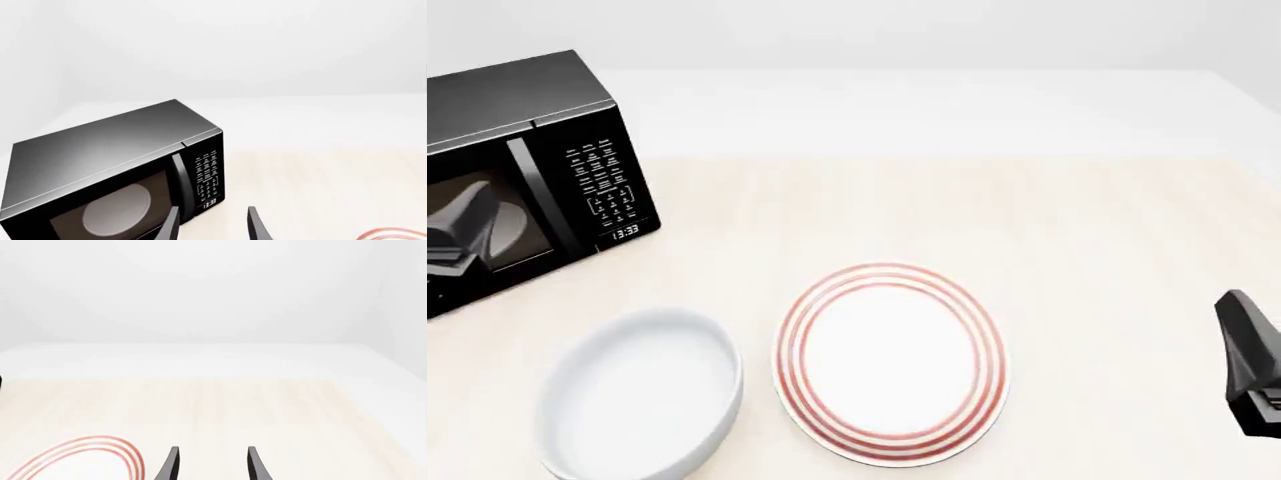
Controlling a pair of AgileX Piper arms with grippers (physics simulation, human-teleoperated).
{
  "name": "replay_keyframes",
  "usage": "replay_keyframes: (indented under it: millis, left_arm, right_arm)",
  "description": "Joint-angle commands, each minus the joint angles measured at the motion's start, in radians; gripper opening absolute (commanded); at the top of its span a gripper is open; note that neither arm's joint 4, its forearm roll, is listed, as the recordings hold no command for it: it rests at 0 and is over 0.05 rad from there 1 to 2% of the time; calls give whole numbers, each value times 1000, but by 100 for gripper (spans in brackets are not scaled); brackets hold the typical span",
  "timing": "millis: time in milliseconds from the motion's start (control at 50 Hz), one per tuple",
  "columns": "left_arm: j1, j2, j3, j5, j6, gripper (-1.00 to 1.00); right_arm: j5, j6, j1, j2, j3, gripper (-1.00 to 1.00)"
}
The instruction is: Open the microwave.
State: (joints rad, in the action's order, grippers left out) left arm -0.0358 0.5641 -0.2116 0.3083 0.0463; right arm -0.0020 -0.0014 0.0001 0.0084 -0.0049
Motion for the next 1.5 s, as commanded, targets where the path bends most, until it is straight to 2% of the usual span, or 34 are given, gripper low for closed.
replay_keyframes:
  millis: [20, 380, 680, 860, 1220, 1500]
  left_arm:
    - [-1, 127, -30, 89, -19, 100]
    - [-17, 271, -51, 190, -18, 100]
    - [-51, 328, -59, 219, -31, 100]
    - [-46, 434, -67, 296, -36, 100]
    - [-55, 547, -61, 397, -40, 100]
    - [-68, 603, -88, 403, -40, 100]
  right_arm:
    - [0, 0, 0, 0, 0, 100]
    - [0, 0, 0, 0, 0, 100]
    - [0, 0, 0, 0, 0, 100]
    - [0, 0, 0, 0, 0, 100]
    - [0, 0, 0, 0, 0, 100]
    - [0, 0, 0, 0, 0, 100]
